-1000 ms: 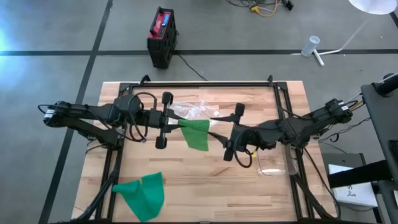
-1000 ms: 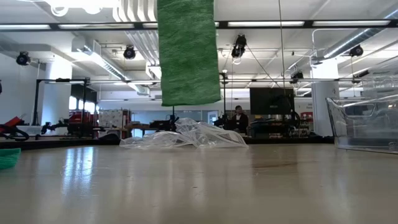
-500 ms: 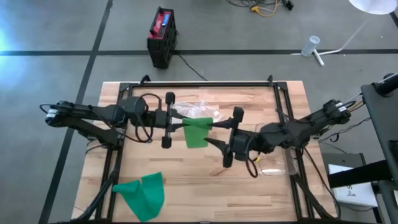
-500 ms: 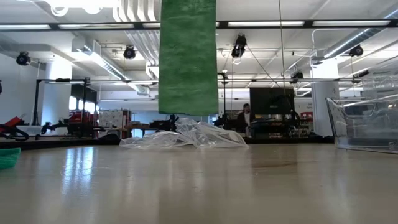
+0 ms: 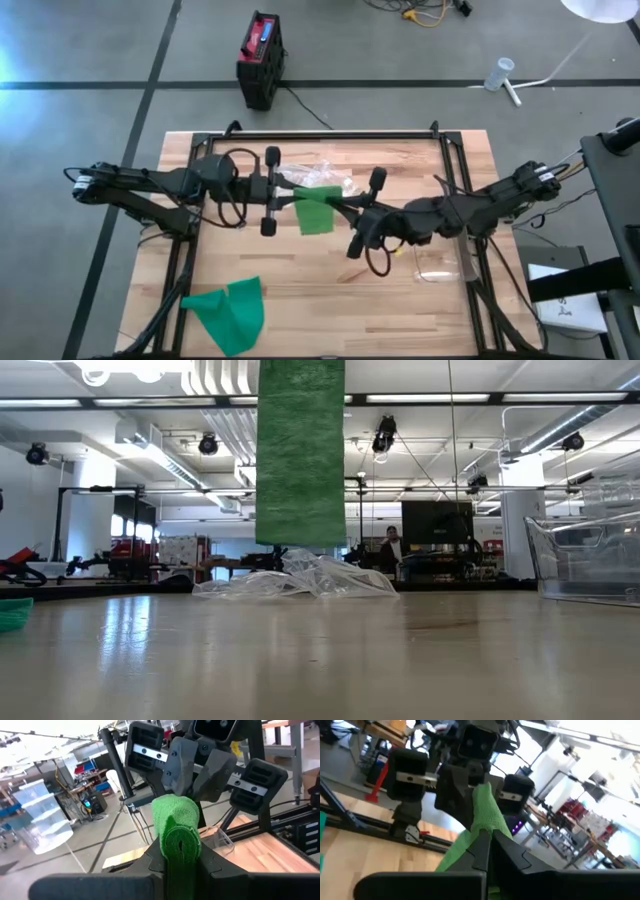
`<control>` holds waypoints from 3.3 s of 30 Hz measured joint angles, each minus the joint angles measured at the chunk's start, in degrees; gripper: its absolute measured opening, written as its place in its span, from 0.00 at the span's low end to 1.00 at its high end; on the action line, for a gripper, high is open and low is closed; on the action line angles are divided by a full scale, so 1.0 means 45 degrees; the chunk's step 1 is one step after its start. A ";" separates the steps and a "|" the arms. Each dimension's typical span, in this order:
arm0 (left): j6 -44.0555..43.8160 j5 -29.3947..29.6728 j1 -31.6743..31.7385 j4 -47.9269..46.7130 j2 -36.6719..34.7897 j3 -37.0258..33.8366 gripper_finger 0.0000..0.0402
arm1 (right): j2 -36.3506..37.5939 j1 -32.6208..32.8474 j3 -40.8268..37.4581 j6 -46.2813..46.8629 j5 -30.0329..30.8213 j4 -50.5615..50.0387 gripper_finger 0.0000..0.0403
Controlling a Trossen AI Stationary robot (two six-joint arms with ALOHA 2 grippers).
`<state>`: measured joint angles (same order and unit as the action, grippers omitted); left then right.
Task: Roll bandage
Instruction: Roll the green bandage
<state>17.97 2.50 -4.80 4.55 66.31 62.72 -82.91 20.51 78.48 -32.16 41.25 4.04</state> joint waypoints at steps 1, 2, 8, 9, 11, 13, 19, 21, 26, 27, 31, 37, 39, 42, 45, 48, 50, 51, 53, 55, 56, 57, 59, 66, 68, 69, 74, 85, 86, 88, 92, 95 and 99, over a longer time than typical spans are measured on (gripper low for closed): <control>-0.0102 0.0020 0.0001 -0.0007 -0.0002 0.0000 0.07 | 0.0000 0.0000 0.0002 0.0162 0.0164 -0.0116 0.03; -0.0158 0.0046 -0.0006 -0.0025 -0.0002 0.0000 0.07 | 0.0002 0.0000 0.0011 0.0198 0.0402 -0.0302 0.03; -0.0233 0.0169 -0.0153 -0.0207 -0.0002 -0.0010 0.08 | 0.0158 0.0354 0.0010 0.0132 0.1812 -0.1577 0.01; -0.0249 0.0144 -0.0159 -0.0207 -0.0012 -0.0010 0.07 | 0.0193 0.0436 0.0010 0.0096 0.1885 -0.1589 0.00; -0.0252 0.0220 -0.0166 -0.0233 -0.0050 -0.0010 0.07 | 0.0307 0.0691 -0.0005 -0.0210 0.1936 -0.1433 0.00; -0.0257 0.0249 -0.0183 -0.0192 -0.0036 0.0010 0.07 | 0.0388 0.0915 -0.0019 -0.0706 0.1725 -0.0890 0.00; 0.0026 0.0228 -0.0273 -0.0246 -0.0026 -0.0029 0.08 | 0.0529 0.1193 -0.0019 -0.1869 0.0788 0.1027 0.01; 0.0364 0.0222 -0.0366 -0.0241 -0.0026 -0.0029 0.07 | 0.0529 0.0956 -0.0019 -0.1839 0.0423 0.1062 0.01; 0.1251 0.0218 -0.0654 -0.0233 -0.0016 -0.0031 0.07 | 0.0393 0.0292 -0.0019 -0.0728 0.0201 0.0207 0.01; 0.1474 0.0238 -0.0710 -0.0214 -0.0017 -0.0034 0.07 | 0.0393 0.0198 -0.0019 -0.0363 0.0173 -0.0202 0.01; 0.2531 0.0356 -0.0947 -0.0435 -0.0022 -0.0071 0.07 | 0.0398 0.0105 -0.0006 0.1065 0.0107 -0.1690 0.01; 0.2575 0.0445 -0.1004 -0.0341 -0.0021 -0.0087 0.08 | 0.0427 0.0347 0.0000 0.0556 0.1018 -0.2317 0.01; 0.2582 0.0330 -0.1018 -0.0129 -0.0032 -0.0077 0.08 | 0.0424 0.0479 0.0019 -0.0457 0.1635 -0.2197 0.01; 0.2563 0.0323 -0.1028 -0.0219 -0.0044 -0.0039 0.07 | 0.0418 0.0709 0.0227 -0.1506 0.1823 -0.1789 0.01; 0.2551 0.0390 -0.1013 -0.0438 0.0032 -0.0044 0.08 | 0.0427 0.0772 0.0393 -0.1861 0.1004 -0.1068 0.01; 0.2509 0.0506 -0.1013 -0.0259 0.0062 -0.0039 0.08 | 0.0393 0.0691 0.0393 -0.1891 -0.0517 -0.0619 0.01; 0.2300 0.0712 -0.1018 -0.0368 0.0067 -0.0040 0.08 | 0.0319 0.0570 0.0393 -0.1889 -0.1051 -0.0482 0.01; 0.2141 0.0787 -0.1018 -0.0420 0.0085 -0.0044 0.07 | 0.0277 0.0501 0.0389 -0.1873 -0.1185 -0.0525 0.01; 0.1843 0.0845 -0.1011 -0.0492 0.0136 -0.0040 0.07 | 0.0156 0.0437 0.0379 -0.1862 -0.1169 -0.1002 0.01; 0.1651 0.0886 -0.1010 -0.0672 0.0147 -0.0044 0.07 | 0.0123 0.0403 0.0338 -0.1677 -0.1053 -0.2010 0.01; 0.1550 0.0910 -0.1018 -0.0732 0.0154 -0.0058 0.08 | 0.0121 0.0408 0.0335 -0.1380 -0.1063 -0.2453 0.01; 0.1492 0.0909 -0.1037 -0.0784 0.0166 -0.0063 0.08 | 0.0127 0.0408 0.0340 -0.1014 -0.1072 -0.2921 0.01; 0.1438 0.0956 -0.1038 -0.0807 0.0173 -0.0068 0.08 | 0.0205 0.0419 0.0356 -0.0316 -0.0899 -0.3806 0.01; 0.1484 0.0805 -0.1069 -0.0577 0.0066 -0.0063 0.07 | 0.0459 0.0814 0.0356 0.0874 0.0166 -0.5042 0.01; 0.1495 0.0759 -0.1077 -0.0582 0.0097 -0.0042 0.08 | 0.0461 0.1102 0.0516 0.0618 0.0022 -0.4931 0.01; 0.1506 0.0764 -0.1076 -0.0669 0.0138 -0.0044 0.08 | 0.0461 0.1283 0.0629 0.0473 -0.0127 -0.4823 0.01; 0.1734 0.0818 -0.1066 -0.0783 0.0171 -0.0058 0.07 | 0.0479 0.1669 0.0816 -0.0829 -0.0157 -0.3254 0.01; 0.1792 -0.0392 -0.1383 -0.0566 0.0143 -0.0056 0.07 | 0.0348 0.0521 0.0811 -0.0440 -0.1492 -0.2770 0.01; 0.1826 -0.0398 -0.1441 -0.0570 0.0125 -0.0045 0.07 | 0.0335 0.0492 0.0811 -0.0374 -0.1509 -0.2948 0.01; 0.2012 -0.0440 -0.1587 -0.0574 0.0110 -0.0038 0.07 | 0.0321 0.0389 0.0811 -0.0195 -0.1346 -0.3276 0.01; 0.2089 -0.0448 -0.1847 -0.0259 0.0033 0.0013 0.08 | 0.0321 0.0219 0.0811 0.0068 -0.1114 -0.4100 0.01; 0.2067 -0.0446 -0.1897 -0.0139 -0.0117 0.0034 0.07 | 0.0326 0.0327 0.0806 0.0090 -0.1145 -0.4398 0.01; 0.0852 -0.0052 -0.1894 -0.0087 -0.0272 0.0034 0.08 | 0.0611 0.0804 0.0797 -0.0659 0.1353 -0.3803 0.01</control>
<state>21.81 2.26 -13.33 4.16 65.09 62.87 -80.17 24.13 82.06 -35.12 47.33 -13.07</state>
